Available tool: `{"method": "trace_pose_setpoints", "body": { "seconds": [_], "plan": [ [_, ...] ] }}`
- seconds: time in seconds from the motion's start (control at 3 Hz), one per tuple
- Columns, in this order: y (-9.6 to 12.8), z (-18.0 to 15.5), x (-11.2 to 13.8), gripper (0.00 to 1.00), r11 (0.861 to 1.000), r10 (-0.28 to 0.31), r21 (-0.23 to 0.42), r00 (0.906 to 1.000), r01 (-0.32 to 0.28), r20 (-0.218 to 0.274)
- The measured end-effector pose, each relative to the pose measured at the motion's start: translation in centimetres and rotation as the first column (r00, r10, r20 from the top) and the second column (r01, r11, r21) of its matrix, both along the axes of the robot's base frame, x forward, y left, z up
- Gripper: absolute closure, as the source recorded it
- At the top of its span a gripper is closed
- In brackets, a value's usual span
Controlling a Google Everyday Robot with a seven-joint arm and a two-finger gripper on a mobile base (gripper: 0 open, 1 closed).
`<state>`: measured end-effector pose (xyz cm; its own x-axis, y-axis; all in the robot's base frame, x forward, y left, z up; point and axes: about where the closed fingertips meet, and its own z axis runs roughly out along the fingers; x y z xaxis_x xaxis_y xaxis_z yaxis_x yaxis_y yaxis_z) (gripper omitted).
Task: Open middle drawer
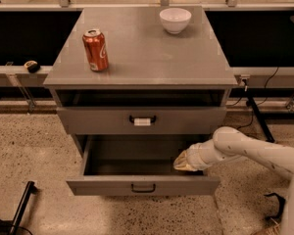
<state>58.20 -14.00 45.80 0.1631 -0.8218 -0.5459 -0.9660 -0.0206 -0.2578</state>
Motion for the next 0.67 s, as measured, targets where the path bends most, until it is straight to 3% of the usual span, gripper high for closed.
{"method": "trace_pose_setpoints", "body": {
  "seconds": [0.33,0.67],
  "plan": [
    [0.3,-2.4,-0.3,1.00,1.000,0.005,-0.030,0.9996,-0.006,-0.027],
    [0.5,-4.0,-1.8,1.00,0.997,0.034,-0.064,0.9952,-0.040,-0.092]
  ]
}}
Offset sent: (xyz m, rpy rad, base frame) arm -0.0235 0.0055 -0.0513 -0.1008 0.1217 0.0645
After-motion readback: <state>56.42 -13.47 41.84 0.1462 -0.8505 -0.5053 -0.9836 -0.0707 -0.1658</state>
